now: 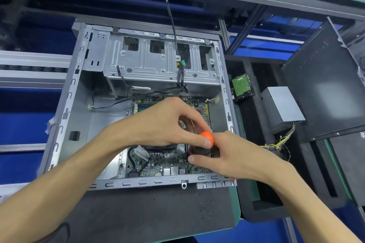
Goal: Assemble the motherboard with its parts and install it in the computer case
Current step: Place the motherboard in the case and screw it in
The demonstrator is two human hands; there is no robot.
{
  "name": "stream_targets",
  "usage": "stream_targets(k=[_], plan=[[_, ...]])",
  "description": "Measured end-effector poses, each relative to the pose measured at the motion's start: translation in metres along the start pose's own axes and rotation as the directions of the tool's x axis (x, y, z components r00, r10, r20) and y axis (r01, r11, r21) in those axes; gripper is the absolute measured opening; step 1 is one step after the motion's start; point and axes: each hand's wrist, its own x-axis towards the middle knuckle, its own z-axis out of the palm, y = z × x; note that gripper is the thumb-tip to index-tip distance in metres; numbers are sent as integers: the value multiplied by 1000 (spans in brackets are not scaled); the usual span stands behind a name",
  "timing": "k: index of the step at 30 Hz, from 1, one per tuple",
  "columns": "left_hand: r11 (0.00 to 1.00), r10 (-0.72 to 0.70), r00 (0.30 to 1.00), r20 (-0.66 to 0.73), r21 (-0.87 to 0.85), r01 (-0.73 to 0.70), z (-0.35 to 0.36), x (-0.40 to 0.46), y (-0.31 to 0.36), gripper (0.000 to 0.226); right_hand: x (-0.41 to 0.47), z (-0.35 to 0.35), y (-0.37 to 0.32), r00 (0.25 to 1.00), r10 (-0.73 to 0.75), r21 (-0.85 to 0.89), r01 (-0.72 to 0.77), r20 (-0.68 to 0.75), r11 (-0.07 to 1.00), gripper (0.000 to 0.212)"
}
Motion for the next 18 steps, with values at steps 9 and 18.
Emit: stream_targets(k=[9, 18], plan=[[998, 10, 1000, 11, 61, -11, 3, -2, 6, 22, -3, -2, -3, 1000, -8, -103, 10, 15, 995, 55], [923, 20, 990, 138, 379, -71, 2, -11, 39, 30, -18, 3, 10, 979, -156, 138, 174, -132, 975, 19]])
